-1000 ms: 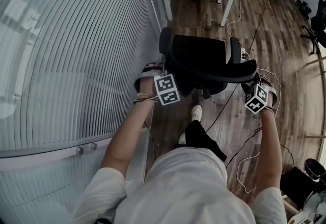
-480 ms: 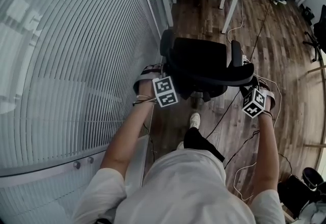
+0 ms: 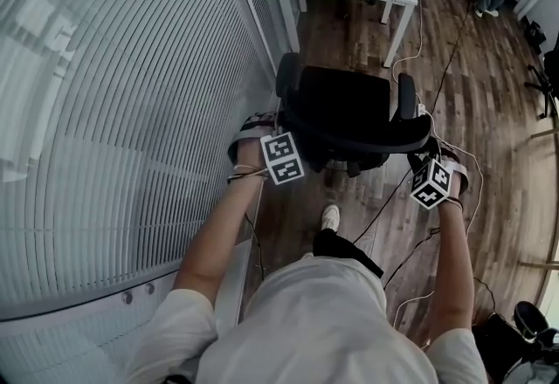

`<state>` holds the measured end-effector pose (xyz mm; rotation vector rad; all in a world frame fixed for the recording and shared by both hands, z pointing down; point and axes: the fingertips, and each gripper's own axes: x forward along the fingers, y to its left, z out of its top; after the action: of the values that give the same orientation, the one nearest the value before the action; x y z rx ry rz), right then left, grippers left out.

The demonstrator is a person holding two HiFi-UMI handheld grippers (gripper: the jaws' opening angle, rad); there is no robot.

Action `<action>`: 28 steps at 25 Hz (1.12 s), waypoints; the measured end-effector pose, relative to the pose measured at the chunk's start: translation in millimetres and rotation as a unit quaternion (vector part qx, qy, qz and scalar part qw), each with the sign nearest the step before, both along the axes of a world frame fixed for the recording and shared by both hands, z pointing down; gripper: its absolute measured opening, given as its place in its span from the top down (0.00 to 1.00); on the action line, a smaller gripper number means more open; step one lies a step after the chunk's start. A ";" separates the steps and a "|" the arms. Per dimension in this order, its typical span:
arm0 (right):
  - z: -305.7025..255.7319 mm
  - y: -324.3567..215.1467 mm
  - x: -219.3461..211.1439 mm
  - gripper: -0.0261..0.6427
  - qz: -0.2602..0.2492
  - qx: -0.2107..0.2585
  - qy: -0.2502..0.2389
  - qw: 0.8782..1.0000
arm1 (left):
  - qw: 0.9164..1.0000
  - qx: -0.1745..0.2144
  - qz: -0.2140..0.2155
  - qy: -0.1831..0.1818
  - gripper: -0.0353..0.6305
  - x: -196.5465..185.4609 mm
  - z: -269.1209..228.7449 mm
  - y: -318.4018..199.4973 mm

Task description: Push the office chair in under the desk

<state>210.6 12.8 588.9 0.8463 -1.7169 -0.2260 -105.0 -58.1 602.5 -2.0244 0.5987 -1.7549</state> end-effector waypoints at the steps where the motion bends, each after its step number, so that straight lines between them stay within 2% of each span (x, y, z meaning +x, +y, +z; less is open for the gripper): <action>1: 1.4 -3.8 1.7 0.63 -0.001 0.000 0.001 1.000 | 1.000 0.000 -0.001 0.000 0.65 1.2 1.0 -3.3; 7: 3.6 -32.7 9.0 0.63 -0.010 0.006 -0.001 1.000 | 1.000 0.002 -0.014 -0.009 0.65 7.1 5.0 -27.8; 20: 9.7 -81.5 12.2 0.63 -0.021 0.009 -0.009 1.000 | 1.000 -0.001 -0.029 -0.005 0.65 10.4 13.9 -76.6; 28: 10.3 -113.3 20.9 0.63 -0.006 0.003 0.001 1.000 | 1.000 0.005 -0.027 0.000 0.65 17.0 11.6 -104.5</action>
<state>231.5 -100.5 599.2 0.8391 -1.7198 -0.2399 -88.0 -162.6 614.0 -2.0197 0.6671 -1.7789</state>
